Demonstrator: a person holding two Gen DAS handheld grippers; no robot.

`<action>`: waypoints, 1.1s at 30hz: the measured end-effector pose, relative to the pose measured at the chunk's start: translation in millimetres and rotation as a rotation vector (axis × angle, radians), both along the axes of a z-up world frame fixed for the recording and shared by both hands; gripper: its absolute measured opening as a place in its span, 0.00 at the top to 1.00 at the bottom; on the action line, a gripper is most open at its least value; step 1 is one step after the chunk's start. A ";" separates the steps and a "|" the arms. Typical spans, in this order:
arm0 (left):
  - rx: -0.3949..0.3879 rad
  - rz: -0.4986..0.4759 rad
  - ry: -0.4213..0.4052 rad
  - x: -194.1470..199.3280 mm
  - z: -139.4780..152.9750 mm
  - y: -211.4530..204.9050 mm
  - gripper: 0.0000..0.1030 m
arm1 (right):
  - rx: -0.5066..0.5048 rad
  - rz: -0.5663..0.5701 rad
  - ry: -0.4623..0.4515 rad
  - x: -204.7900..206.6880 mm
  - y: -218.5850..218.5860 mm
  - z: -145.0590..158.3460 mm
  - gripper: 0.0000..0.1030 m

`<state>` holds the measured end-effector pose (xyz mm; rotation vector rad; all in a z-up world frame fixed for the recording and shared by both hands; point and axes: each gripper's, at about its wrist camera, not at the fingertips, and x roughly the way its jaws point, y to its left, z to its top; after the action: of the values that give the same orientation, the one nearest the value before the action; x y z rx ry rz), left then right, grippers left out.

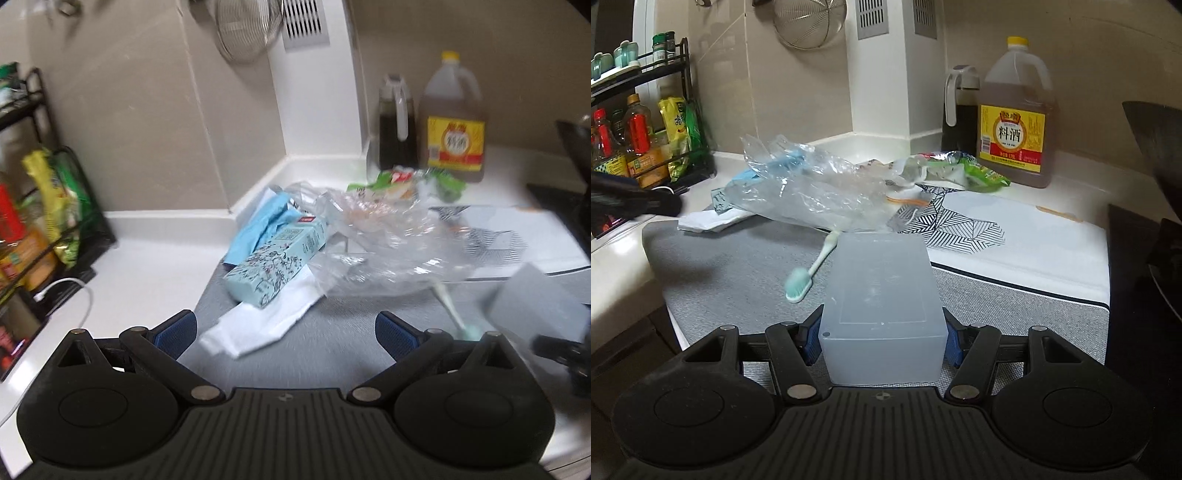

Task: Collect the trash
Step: 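Grasp the white tissue with the left gripper while the right gripper holds the box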

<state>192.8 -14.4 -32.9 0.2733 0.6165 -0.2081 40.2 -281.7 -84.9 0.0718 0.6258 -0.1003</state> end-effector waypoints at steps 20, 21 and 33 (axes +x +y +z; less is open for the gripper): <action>-0.140 0.027 0.275 35.4 -16.2 18.4 1.00 | 0.009 0.014 -0.016 7.0 6.2 0.7 0.38; -0.147 0.013 0.257 27.1 -11.9 19.6 1.00 | 0.012 0.013 -0.022 4.1 6.3 2.5 0.38; -0.019 0.040 0.123 56.4 -15.2 8.5 0.00 | 0.020 -0.004 -0.008 0.5 1.6 2.9 0.38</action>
<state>249.3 -5.9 -48.1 0.2309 0.7405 -0.1927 40.7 -280.1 -81.9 0.0924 0.6184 -0.0980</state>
